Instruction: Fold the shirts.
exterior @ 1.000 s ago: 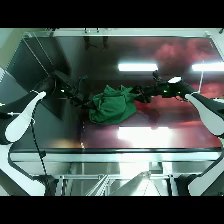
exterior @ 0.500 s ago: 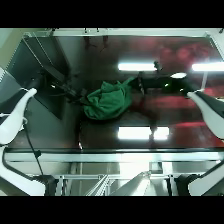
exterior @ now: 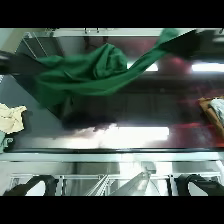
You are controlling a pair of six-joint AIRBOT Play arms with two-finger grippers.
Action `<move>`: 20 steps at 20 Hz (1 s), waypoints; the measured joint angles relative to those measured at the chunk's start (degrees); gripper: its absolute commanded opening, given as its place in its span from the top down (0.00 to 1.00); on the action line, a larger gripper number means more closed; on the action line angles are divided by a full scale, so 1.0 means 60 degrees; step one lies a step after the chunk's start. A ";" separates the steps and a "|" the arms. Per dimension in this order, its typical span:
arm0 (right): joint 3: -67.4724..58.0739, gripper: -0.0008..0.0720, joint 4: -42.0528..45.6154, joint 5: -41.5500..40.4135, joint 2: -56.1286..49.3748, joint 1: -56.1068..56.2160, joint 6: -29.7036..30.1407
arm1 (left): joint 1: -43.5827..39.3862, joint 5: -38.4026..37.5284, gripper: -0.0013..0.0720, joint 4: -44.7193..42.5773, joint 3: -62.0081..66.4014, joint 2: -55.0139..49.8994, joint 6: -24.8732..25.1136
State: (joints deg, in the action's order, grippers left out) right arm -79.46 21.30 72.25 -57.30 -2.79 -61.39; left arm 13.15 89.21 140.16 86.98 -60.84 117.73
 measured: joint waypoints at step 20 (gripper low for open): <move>0.3956 0.31 0.1515 -0.5136 -0.3493 -0.0204 0.0175 | -0.2994 -0.0430 0.02 -0.2058 0.0000 -0.6721 -0.0364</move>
State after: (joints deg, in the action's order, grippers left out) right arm -55.72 30.39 41.43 -78.26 -4.01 -60.34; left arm -4.82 86.63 127.81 86.98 -101.16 115.55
